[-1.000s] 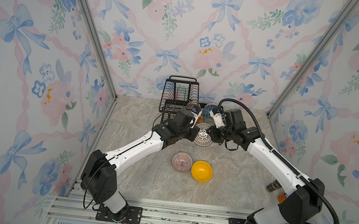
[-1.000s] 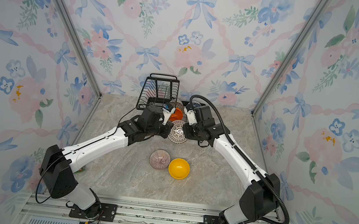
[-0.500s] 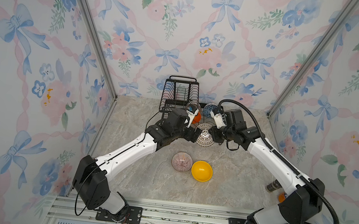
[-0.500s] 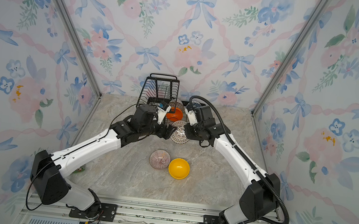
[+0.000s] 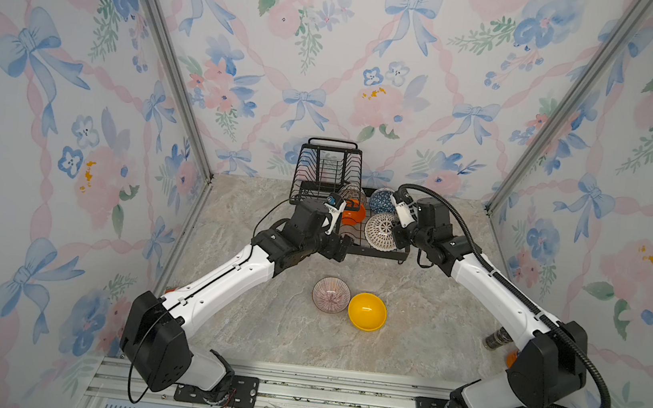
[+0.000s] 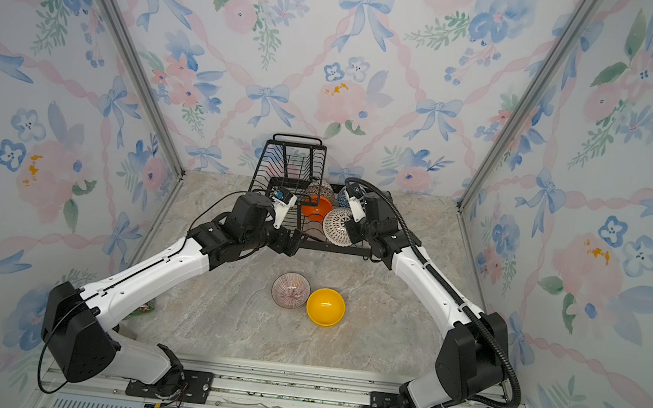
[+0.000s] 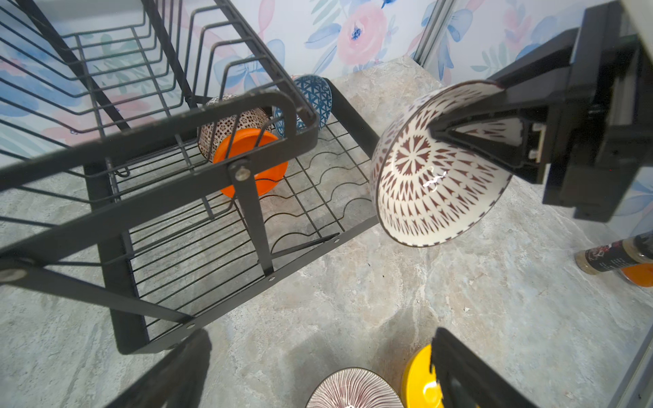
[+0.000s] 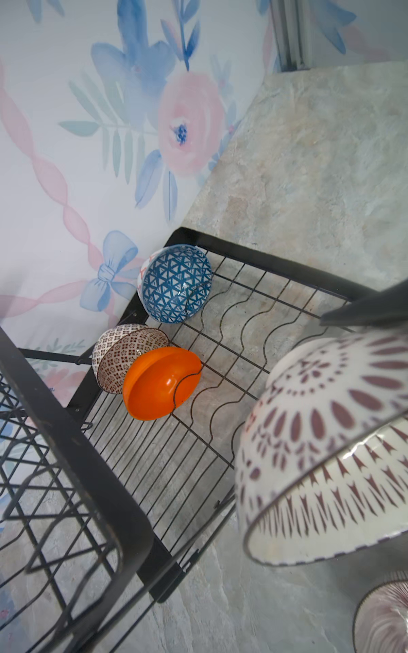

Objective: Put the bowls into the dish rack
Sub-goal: 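Carry the white lattice bowl into the rack with the right gripper while the left releases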

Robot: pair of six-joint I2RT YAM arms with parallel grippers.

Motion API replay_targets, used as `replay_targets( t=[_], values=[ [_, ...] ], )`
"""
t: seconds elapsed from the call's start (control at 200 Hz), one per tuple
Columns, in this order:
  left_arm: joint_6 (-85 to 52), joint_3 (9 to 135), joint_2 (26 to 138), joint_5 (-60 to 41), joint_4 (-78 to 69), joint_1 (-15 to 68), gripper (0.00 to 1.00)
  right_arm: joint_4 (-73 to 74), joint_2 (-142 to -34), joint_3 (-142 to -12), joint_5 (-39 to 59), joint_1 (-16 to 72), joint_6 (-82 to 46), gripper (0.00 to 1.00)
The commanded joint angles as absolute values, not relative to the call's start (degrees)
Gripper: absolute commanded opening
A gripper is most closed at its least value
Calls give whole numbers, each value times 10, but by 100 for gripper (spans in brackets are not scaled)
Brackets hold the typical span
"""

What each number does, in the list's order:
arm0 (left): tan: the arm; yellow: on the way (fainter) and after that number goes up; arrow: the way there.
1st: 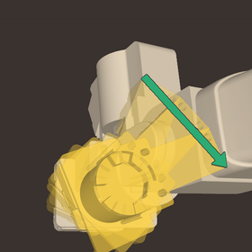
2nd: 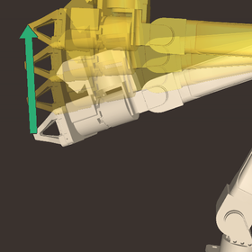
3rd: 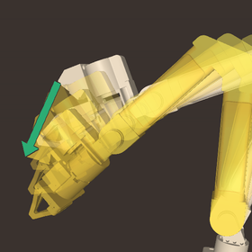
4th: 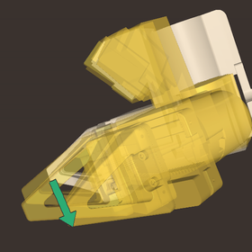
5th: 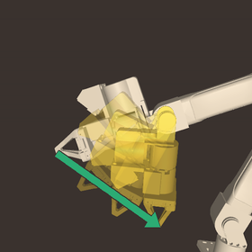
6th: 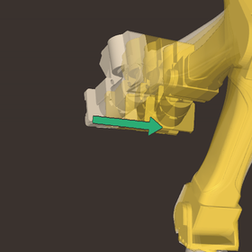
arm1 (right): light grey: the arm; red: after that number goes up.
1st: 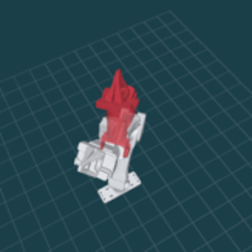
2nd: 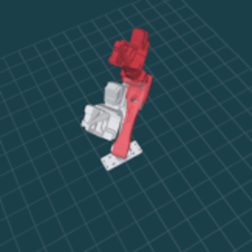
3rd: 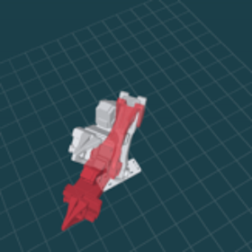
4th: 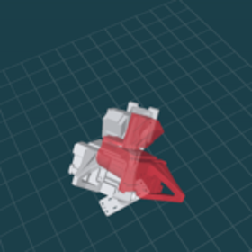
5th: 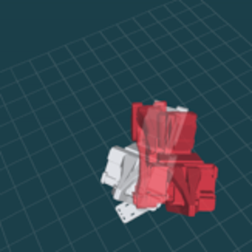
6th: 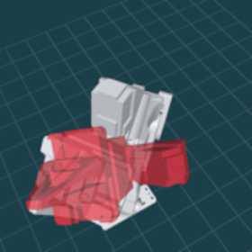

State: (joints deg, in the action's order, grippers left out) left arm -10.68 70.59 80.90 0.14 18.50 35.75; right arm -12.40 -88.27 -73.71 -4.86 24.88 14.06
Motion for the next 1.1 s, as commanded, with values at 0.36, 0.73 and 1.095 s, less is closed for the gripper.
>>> replay_targets(
  t=[0.36,0.73,1.095],
  values=[
    [-107,681,775,1,213,339,98,223,-999,-700,-117,234,388,0],
    [-107,675,772,2,221,324,98,366,-1103,-725,-180,228,550,0],
    [-105,668,770,0,226,316,98,478,-1201,-774,-202,224,667,0]
  ],
)
